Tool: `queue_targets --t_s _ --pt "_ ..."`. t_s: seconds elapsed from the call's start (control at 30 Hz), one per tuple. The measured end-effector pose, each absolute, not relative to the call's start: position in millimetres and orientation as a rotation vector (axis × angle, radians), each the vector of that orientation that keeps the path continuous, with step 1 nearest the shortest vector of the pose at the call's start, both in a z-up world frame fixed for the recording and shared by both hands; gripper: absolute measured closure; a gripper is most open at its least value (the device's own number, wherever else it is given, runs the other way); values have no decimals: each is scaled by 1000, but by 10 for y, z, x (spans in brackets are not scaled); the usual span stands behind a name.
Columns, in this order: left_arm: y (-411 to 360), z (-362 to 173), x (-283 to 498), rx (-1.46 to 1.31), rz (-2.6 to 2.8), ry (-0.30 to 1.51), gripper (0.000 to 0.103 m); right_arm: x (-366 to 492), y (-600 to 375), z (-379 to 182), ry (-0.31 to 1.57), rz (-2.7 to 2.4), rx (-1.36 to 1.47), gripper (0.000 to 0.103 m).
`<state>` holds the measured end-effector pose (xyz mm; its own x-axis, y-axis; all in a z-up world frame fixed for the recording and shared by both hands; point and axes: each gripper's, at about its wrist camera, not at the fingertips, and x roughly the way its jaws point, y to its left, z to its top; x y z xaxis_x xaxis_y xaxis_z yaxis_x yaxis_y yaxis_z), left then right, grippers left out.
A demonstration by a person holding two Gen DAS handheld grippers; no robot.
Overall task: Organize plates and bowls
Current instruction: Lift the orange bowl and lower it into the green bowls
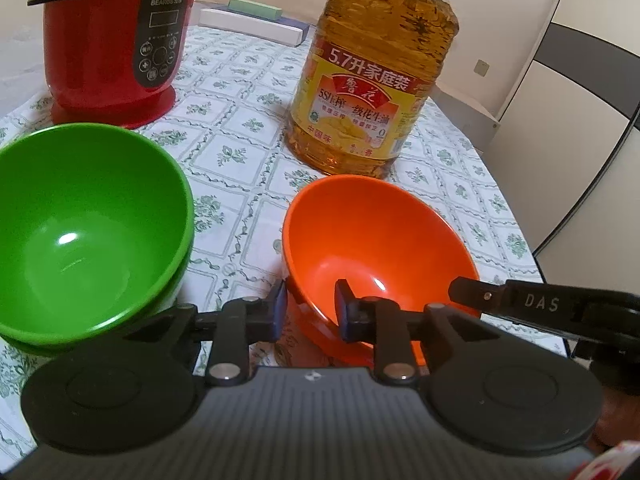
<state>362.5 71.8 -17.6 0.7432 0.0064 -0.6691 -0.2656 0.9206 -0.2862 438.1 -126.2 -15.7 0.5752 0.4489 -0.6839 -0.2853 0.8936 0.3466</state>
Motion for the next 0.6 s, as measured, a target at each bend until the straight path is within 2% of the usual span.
queue_targets --t_s 0.6 --pt "533 405 3175 -361 107 663 82 3840 -1514 467 777 412 231 92"
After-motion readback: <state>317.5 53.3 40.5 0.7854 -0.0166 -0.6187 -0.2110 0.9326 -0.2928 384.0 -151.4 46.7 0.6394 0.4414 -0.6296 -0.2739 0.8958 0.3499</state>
